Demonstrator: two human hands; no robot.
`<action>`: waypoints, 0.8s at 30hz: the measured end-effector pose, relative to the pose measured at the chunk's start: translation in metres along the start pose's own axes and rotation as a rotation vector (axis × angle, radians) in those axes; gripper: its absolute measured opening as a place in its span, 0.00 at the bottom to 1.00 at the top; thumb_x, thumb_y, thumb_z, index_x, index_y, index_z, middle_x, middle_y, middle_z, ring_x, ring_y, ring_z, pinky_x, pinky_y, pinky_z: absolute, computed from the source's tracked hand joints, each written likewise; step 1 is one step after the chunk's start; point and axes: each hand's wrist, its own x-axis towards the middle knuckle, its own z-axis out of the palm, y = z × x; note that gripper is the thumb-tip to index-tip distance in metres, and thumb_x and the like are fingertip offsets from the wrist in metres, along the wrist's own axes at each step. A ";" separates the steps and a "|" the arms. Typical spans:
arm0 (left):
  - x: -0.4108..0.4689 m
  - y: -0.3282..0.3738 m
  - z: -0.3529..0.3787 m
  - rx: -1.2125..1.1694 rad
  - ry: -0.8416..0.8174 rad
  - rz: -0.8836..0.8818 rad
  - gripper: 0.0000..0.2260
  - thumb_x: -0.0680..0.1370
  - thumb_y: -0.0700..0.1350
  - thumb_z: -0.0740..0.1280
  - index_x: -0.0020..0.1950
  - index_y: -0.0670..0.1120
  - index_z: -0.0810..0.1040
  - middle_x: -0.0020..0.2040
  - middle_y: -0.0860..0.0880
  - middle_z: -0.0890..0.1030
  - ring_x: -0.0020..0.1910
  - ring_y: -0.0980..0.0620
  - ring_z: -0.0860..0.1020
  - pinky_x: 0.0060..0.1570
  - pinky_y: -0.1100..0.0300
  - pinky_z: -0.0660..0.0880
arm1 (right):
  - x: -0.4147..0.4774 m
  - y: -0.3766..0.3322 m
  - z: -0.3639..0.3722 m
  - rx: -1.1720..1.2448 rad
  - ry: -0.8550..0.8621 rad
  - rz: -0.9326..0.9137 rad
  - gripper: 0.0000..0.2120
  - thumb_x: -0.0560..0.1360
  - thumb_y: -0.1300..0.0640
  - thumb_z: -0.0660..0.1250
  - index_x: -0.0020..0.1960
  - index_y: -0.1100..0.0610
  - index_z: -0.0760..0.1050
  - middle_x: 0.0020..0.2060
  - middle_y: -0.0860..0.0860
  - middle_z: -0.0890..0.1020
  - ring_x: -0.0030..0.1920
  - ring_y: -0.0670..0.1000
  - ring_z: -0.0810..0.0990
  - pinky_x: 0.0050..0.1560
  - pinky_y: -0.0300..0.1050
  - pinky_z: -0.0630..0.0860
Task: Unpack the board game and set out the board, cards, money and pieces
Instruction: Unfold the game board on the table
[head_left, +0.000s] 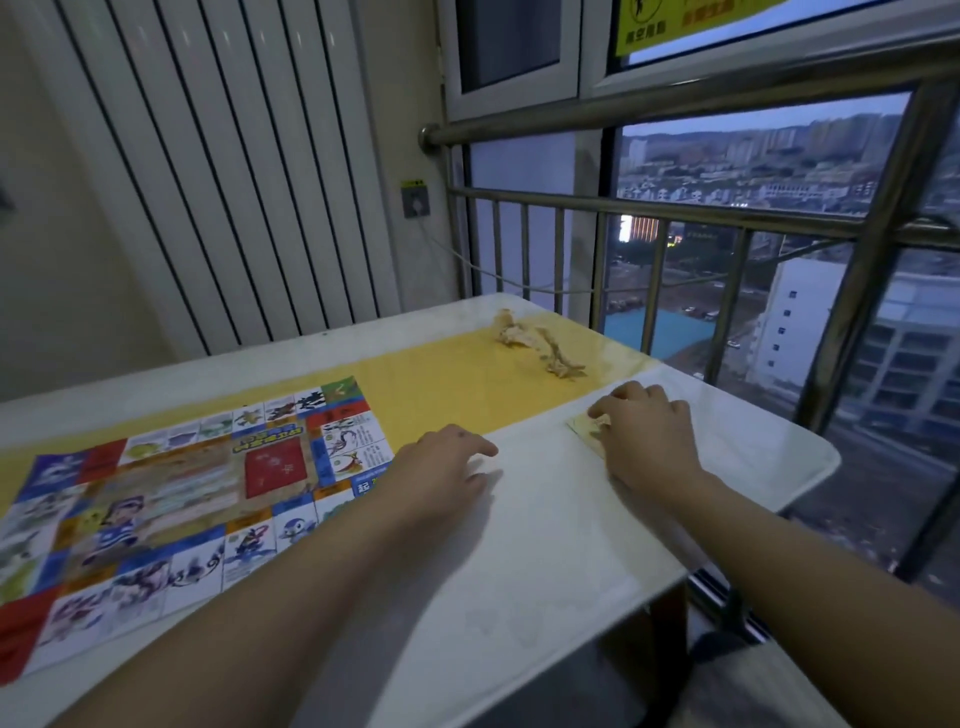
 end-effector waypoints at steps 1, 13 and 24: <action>-0.006 -0.004 -0.005 -0.007 0.021 0.005 0.15 0.80 0.51 0.60 0.67 0.55 0.71 0.68 0.53 0.70 0.66 0.51 0.69 0.64 0.55 0.66 | -0.002 -0.013 -0.005 0.047 0.006 -0.033 0.16 0.79 0.57 0.60 0.64 0.46 0.73 0.63 0.50 0.72 0.62 0.55 0.68 0.57 0.50 0.63; -0.156 -0.111 -0.070 -0.126 0.379 -0.242 0.12 0.79 0.44 0.63 0.61 0.52 0.77 0.57 0.56 0.79 0.53 0.57 0.77 0.54 0.55 0.75 | -0.047 -0.242 -0.047 0.549 -0.168 -0.530 0.13 0.76 0.61 0.61 0.56 0.54 0.80 0.53 0.50 0.83 0.52 0.51 0.79 0.51 0.45 0.75; -0.359 -0.224 -0.103 -0.123 0.616 -0.622 0.11 0.77 0.43 0.63 0.57 0.54 0.78 0.48 0.62 0.78 0.45 0.61 0.77 0.52 0.56 0.75 | -0.132 -0.431 -0.071 0.601 -0.304 -0.915 0.11 0.77 0.56 0.63 0.57 0.51 0.79 0.50 0.46 0.83 0.47 0.45 0.78 0.48 0.41 0.74</action>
